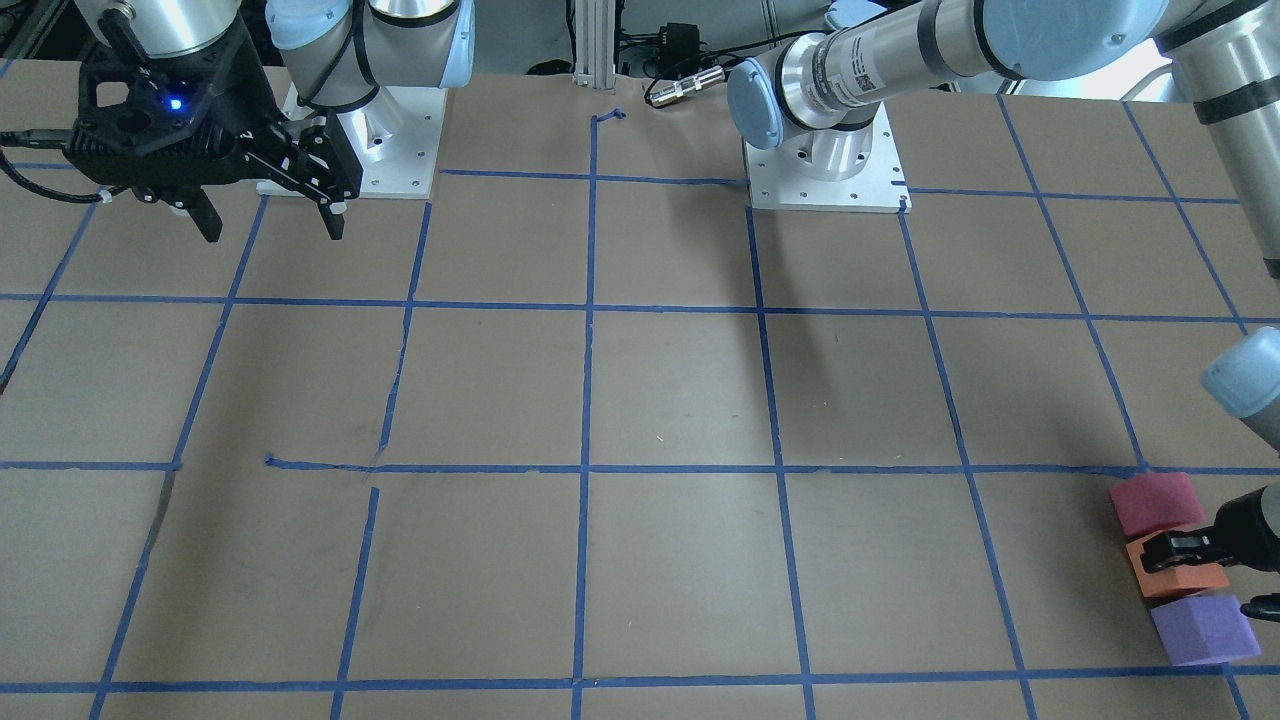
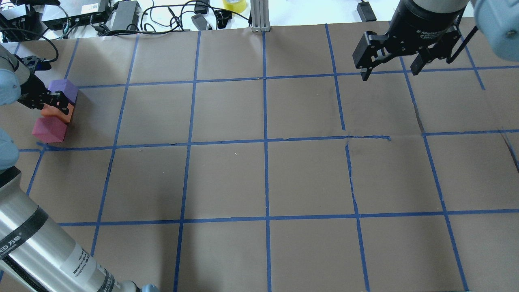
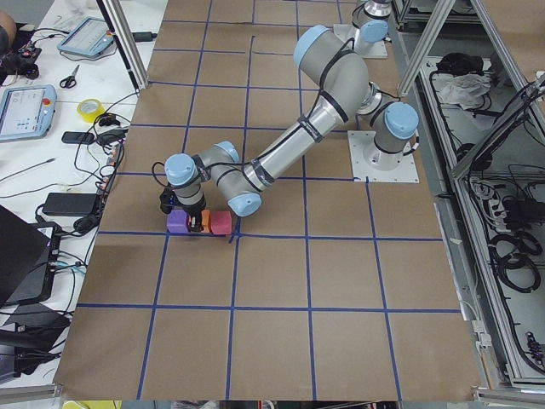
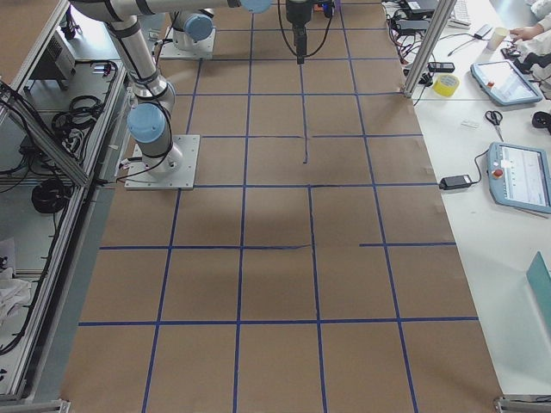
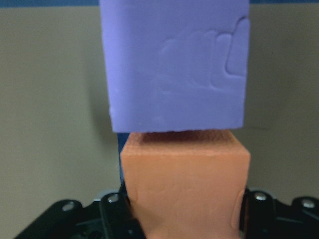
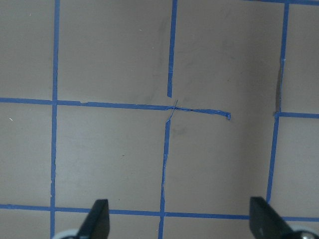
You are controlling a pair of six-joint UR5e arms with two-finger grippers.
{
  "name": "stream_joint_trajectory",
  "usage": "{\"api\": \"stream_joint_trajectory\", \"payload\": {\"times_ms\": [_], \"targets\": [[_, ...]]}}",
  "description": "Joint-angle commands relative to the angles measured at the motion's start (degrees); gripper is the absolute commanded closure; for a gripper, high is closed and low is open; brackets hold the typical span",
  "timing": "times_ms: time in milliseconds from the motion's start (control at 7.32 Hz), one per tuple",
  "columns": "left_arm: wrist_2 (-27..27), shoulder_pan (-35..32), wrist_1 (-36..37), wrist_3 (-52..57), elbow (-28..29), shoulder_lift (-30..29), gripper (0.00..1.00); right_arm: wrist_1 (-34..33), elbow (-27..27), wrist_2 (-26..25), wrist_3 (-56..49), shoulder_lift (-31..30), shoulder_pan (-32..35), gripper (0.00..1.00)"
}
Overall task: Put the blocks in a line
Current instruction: 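Place the orange cube between the pink and purple cubes with the left gripper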
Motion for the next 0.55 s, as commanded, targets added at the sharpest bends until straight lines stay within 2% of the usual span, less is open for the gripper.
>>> {"api": "stream_joint_trajectory", "payload": {"times_ms": [0,137,410], "targets": [[0.3,0.0,0.2,0.9,0.1,-0.2,1.00,0.0,0.0,0.0,0.0,0.0,0.0,0.00],[0.3,0.0,0.3,2.5,0.0,-0.1,0.01,0.0,-0.1,0.0,0.0,0.0,0.0,0.00],[0.5,0.0,-0.3,2.9,-0.3,0.7,0.00,0.0,0.0,0.0,0.0,0.0,0.0,0.00]]}}
